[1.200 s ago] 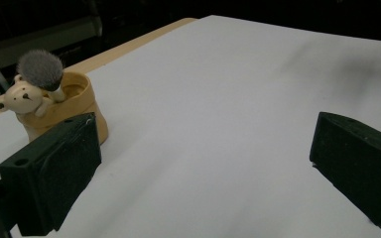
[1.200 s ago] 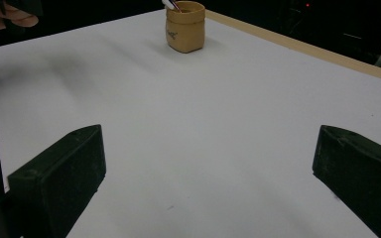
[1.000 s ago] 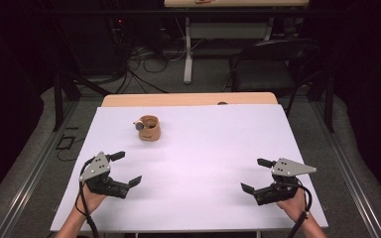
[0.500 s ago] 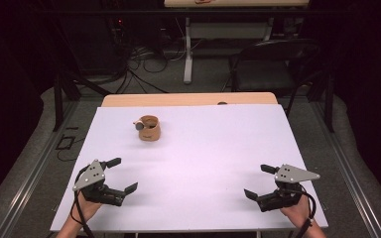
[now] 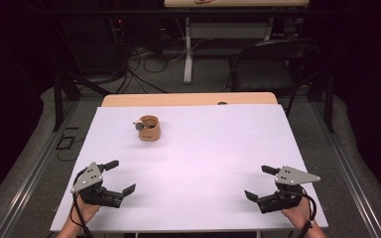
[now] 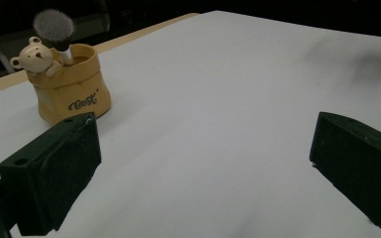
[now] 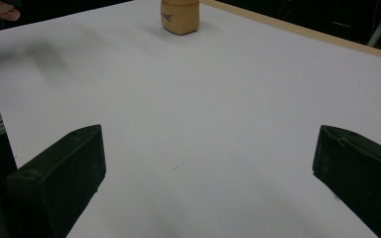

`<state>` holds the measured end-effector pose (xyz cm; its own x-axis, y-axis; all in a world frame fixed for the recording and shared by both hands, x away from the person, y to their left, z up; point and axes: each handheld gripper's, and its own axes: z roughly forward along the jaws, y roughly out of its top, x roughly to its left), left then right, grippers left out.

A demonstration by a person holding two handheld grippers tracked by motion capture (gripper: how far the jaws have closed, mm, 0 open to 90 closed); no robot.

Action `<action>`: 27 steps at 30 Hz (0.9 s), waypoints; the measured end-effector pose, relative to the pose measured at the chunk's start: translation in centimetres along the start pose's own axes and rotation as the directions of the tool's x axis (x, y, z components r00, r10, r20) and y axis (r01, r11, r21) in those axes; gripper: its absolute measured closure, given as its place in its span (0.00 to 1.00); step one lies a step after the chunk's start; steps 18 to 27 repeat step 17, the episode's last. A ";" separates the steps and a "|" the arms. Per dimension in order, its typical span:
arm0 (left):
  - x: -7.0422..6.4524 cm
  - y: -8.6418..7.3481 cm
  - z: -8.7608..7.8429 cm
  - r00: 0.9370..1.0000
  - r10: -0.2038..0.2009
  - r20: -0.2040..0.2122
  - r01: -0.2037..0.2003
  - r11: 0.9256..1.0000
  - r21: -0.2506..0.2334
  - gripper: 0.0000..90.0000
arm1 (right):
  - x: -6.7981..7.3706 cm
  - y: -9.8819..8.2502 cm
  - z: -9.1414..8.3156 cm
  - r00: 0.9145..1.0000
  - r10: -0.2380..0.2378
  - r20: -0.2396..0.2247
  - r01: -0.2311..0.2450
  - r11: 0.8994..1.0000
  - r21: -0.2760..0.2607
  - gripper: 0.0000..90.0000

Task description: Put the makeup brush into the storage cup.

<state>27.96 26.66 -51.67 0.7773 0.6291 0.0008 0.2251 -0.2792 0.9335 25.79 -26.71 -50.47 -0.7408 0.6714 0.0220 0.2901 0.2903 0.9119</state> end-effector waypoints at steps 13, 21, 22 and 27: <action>0.0 -0.4 -0.3 1.000 -0.025 0.013 0.025 0.999 -0.022 0.00 | -0.2 0.0 -0.3 1.000 0.000 0.007 0.001 1.000 -0.015 0.00; 0.1 -0.4 -0.2 1.000 -0.028 0.010 0.029 0.999 -0.026 0.00 | -0.4 0.0 -0.3 1.000 -0.004 0.014 0.004 1.000 -0.019 0.00; 0.1 -0.4 -0.2 1.000 -0.028 0.010 0.029 0.999 -0.026 0.00 | -0.4 0.0 -0.3 1.000 -0.004 0.014 0.004 1.000 -0.019 0.00; 0.1 -0.4 -0.2 1.000 -0.028 0.010 0.029 0.999 -0.026 0.00 | -0.4 0.0 -0.3 1.000 -0.004 0.014 0.004 1.000 -0.019 0.00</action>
